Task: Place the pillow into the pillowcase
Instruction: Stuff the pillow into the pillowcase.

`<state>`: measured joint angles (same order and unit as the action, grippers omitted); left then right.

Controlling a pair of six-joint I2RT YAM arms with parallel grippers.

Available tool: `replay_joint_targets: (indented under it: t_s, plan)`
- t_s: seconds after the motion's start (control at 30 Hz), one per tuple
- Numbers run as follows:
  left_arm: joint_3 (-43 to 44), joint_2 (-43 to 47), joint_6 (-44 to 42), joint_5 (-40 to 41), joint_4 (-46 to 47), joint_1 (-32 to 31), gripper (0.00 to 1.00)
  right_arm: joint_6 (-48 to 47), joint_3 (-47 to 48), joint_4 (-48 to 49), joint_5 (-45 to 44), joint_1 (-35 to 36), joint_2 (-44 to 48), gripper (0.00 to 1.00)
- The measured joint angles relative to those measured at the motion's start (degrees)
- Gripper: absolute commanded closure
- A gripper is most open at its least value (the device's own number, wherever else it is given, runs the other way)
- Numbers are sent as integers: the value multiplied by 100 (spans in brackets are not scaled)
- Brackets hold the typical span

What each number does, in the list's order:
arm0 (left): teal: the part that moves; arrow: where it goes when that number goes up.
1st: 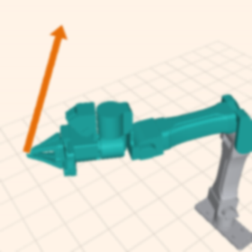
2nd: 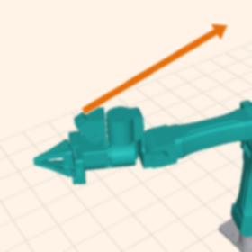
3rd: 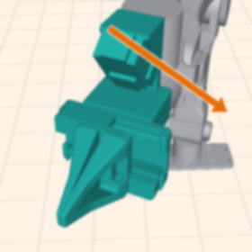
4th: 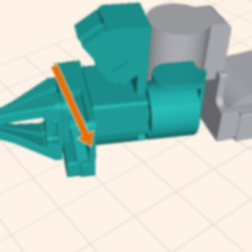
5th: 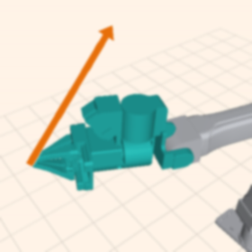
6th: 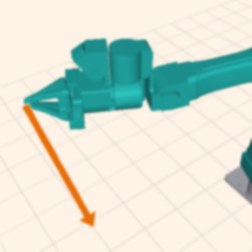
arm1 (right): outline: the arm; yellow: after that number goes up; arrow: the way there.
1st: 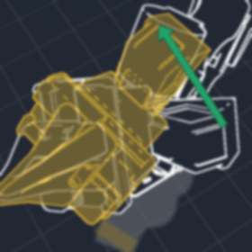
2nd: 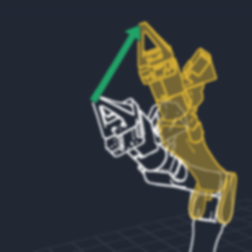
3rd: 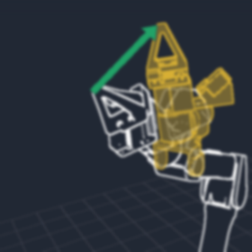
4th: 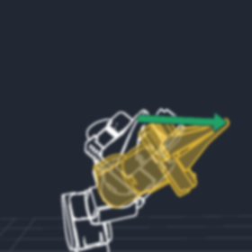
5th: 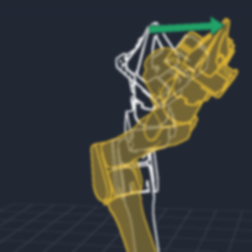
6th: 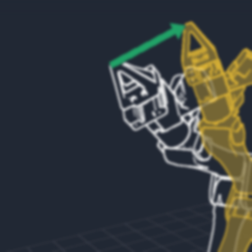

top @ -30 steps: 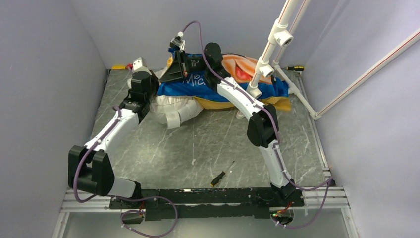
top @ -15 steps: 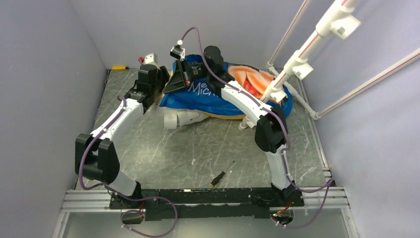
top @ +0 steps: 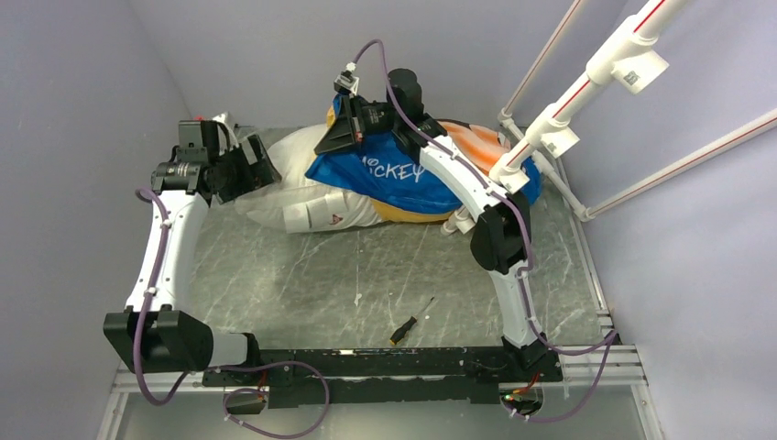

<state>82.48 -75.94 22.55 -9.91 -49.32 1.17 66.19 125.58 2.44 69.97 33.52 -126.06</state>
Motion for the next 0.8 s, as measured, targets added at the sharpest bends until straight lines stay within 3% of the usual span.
replay_joint_targets:
  t_s: [0.23, 0.57, 0.8]
  plan:
    - [-780, 138, 393, -1412, -192, 662, 2, 568, -483, 463, 295, -142, -35, 100]
    - [-1707, -20, 1528, -3161, 1370, 866, 17, 1067, -483, 922, 800, -168, -203, 100]
    - [-1558, -85, 1547, -3346, 1432, 866, 43, 2503, -280, 2315, 1222, -225, -994, 100]
